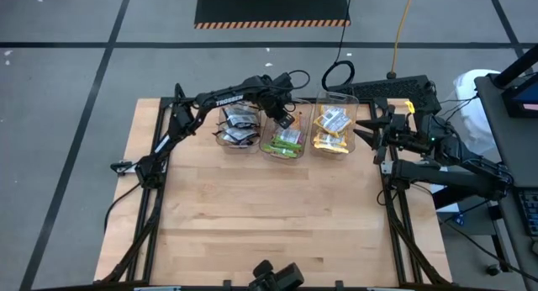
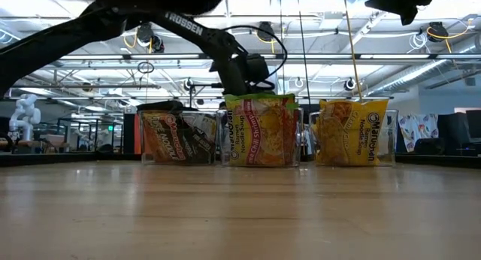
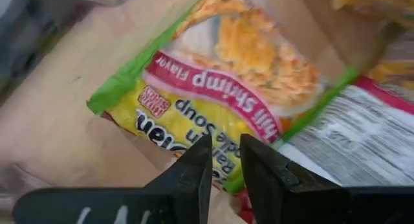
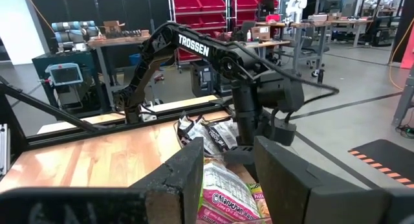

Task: Sort Maruchan noodles
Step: Adjust the green noodle pack in the middle transparent bin

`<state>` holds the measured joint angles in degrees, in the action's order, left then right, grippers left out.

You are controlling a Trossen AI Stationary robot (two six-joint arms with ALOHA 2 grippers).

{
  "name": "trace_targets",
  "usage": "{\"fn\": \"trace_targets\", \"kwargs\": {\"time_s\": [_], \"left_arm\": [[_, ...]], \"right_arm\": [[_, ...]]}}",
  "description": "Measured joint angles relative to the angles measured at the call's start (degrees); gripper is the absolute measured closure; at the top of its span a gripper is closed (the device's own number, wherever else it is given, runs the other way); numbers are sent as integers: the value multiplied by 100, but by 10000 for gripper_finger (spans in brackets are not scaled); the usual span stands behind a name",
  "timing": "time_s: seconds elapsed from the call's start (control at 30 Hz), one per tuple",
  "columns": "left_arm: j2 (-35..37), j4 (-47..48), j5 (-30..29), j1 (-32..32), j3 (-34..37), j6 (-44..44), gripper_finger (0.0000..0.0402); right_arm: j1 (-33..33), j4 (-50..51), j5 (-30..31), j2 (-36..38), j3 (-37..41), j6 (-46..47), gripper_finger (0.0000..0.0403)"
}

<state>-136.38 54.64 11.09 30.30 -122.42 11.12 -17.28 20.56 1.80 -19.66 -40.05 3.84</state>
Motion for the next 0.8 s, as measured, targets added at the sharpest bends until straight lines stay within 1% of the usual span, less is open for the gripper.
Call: {"fn": "trace_targets", "kwargs": {"time_s": [0.13, 0.33, 0.47, 0.63, 0.8], "left_arm": [[-136, -20, -66, -2, -1, 308, 316], [-135, 2, -788, -6, -1, 317, 316], [-186, 77, -841, 5, -5, 307, 316], [-198, 174, -871, -8, -8, -163, 320], [-205, 177, -859, -9, -8, -241, 323]], "right_arm": [[0, 0, 2, 0, 0, 0, 271], [0, -9, 23, -2, 0, 0, 271], [0, -15, 116, 0, 0, -1, 271], [0, -17, 116, -1, 0, -2, 271], [0, -20, 116, 0, 0, -11, 271]]}}
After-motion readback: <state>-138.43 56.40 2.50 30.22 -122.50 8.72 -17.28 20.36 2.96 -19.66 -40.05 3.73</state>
